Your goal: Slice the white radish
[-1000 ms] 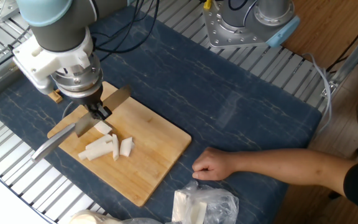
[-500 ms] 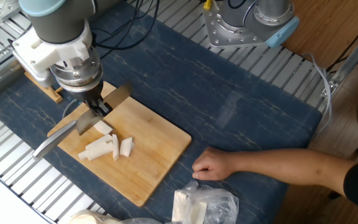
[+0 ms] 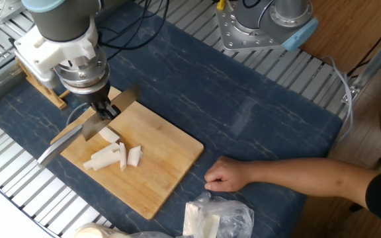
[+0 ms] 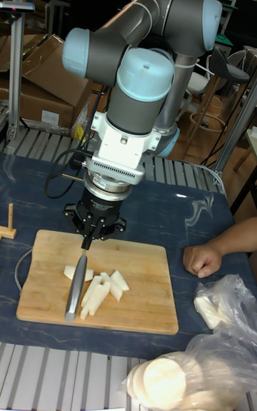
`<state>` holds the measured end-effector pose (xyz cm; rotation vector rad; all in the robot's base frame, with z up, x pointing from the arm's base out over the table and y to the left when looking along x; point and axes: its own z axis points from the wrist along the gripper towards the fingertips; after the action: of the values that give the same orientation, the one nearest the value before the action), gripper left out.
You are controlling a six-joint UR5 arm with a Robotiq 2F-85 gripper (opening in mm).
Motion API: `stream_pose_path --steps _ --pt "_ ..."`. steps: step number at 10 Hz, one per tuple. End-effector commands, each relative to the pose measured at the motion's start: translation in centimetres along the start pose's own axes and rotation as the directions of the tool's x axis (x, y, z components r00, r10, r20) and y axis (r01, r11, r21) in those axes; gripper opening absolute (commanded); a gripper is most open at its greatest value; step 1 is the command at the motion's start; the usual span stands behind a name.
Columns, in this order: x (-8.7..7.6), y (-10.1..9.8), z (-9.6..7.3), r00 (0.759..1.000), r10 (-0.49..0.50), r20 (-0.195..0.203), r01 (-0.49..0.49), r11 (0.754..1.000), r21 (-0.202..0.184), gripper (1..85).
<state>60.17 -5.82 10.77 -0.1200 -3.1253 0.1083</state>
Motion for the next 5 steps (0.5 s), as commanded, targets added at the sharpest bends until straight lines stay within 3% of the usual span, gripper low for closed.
stream_pose_path --steps 1,3,4,5 --pt "-0.54 0.3 -0.12 0.999 -0.032 0.031 0.033 0.999 -0.016 1.0" --pt "-1.05 0.62 -0.12 0.988 -0.144 0.054 0.144 0.989 -0.009 1.0" --pt "-1.37 0.24 -0.09 0.964 -0.257 0.062 0.257 0.966 0.022 1.0" --pt "-1.0 0.02 -0.31 0.92 -0.39 0.05 0.388 0.921 0.038 1.0"
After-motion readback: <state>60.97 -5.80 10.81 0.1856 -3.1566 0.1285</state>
